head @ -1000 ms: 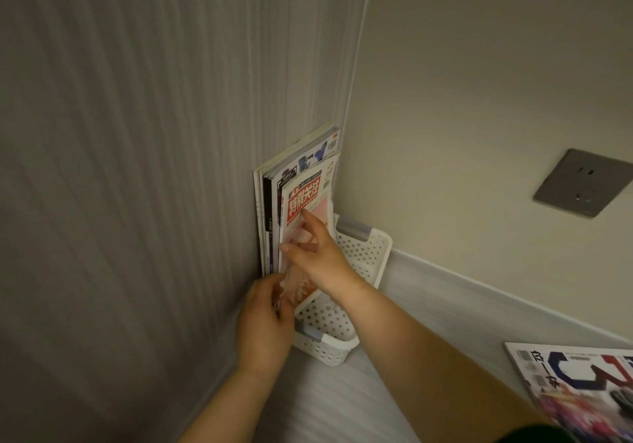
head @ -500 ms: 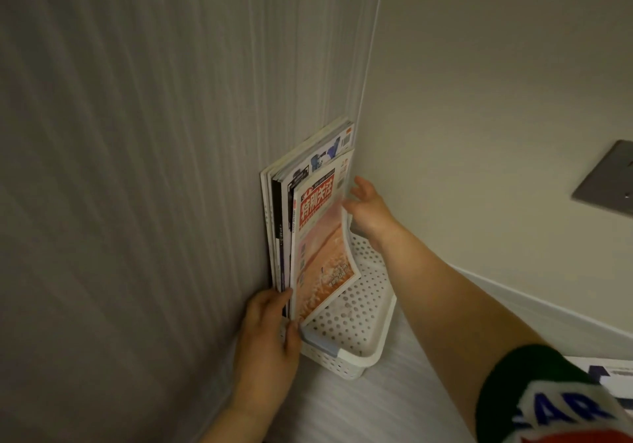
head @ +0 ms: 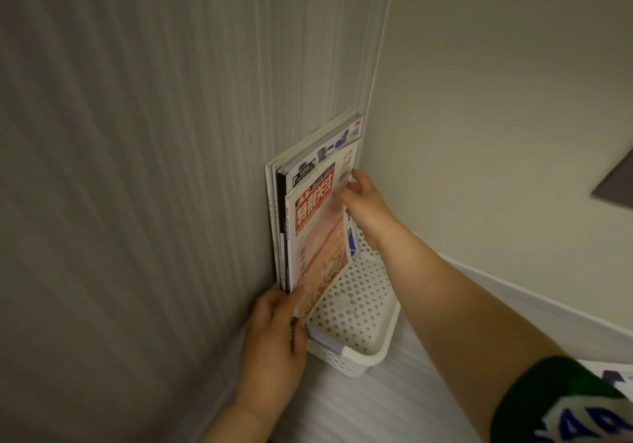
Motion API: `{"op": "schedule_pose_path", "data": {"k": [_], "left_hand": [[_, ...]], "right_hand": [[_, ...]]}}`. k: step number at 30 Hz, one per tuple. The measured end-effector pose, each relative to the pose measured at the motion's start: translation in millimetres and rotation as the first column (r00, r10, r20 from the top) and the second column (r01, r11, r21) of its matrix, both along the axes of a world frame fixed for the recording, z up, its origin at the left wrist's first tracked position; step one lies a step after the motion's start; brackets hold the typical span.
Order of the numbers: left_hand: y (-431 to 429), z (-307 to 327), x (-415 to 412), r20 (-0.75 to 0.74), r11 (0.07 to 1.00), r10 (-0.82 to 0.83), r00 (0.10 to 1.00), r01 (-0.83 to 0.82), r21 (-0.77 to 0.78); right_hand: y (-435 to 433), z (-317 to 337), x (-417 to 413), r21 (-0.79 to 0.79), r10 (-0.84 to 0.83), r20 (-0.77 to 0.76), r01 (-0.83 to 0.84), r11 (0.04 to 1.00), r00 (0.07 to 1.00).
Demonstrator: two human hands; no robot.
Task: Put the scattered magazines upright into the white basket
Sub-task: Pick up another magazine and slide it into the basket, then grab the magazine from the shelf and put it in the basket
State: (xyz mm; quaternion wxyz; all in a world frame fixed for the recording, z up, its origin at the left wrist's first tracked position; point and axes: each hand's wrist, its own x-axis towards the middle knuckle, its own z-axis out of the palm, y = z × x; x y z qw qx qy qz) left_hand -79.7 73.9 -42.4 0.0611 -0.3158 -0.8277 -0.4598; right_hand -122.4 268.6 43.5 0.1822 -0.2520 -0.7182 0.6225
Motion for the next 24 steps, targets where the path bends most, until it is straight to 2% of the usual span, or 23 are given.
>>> {"op": "schedule_pose_path", "data": {"k": [8, 12, 16, 19, 21, 24], "left_hand": [[2, 4, 3, 0.016, 0.997, 0.047, 0.999, -0.046, -0.061], [-3, 9, 13, 0.016, 0.993, 0.069, 0.997, -0.067, -0.100], [-3, 19, 38, -0.051, 0.999, -0.039, 0.998, 0.037, -0.035], [5, 25, 69, -0.041, 0.977, -0.207, 0.978, 0.209, 0.048], [12, 25, 90, -0.018, 0.949, -0.311, 0.950, 0.311, 0.040], [26, 18, 121, 0.037, 0.930, -0.368, 0.929, 0.368, 0.002]], "right_hand": [[-9, 5, 26, 0.083, 0.051, 0.161, -0.066, 0.994, 0.986], [-13, 11, 63, 0.163, 0.004, 0.190, -0.035, 0.986, 0.982], [-14, 9, 120, 0.223, -0.090, 0.191, 0.046, 0.974, 0.977], [-12, 3, 173, 0.229, -0.166, 0.179, 0.123, 0.966, 0.970], [-10, -1, 210, 0.220, -0.228, 0.155, 0.192, 0.957, 0.961], [-8, -13, 267, 0.220, -0.330, 0.164, 0.292, 0.931, 0.930]]}}
